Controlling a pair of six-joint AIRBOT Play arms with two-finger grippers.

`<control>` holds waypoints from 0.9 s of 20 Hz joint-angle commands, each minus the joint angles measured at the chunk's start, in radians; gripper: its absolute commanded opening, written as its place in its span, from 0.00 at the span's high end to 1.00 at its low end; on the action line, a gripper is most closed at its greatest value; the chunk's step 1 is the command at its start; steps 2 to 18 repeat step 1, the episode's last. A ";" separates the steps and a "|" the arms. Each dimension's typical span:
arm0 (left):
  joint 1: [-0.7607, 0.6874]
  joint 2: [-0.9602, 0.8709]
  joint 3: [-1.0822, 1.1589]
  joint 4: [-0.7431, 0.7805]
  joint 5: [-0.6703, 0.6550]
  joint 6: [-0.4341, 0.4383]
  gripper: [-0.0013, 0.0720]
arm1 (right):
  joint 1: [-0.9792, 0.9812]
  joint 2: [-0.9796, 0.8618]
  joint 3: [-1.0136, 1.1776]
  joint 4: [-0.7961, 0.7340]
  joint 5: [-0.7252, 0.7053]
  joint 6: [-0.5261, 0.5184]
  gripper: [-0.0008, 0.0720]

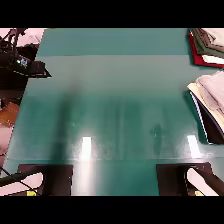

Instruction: Fold the shirts.

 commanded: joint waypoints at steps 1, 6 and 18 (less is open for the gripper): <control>0.001 0.000 0.001 0.000 0.000 0.001 0.95 | 0.049 0.001 0.007 -0.002 -0.005 0.000 0.97; 0.001 0.000 0.001 0.000 0.000 0.001 0.95 | 0.049 0.001 0.007 -0.002 -0.005 0.000 0.97; 0.001 0.000 0.001 0.000 0.000 0.001 0.95 | 0.049 0.001 0.007 -0.002 -0.005 0.000 0.97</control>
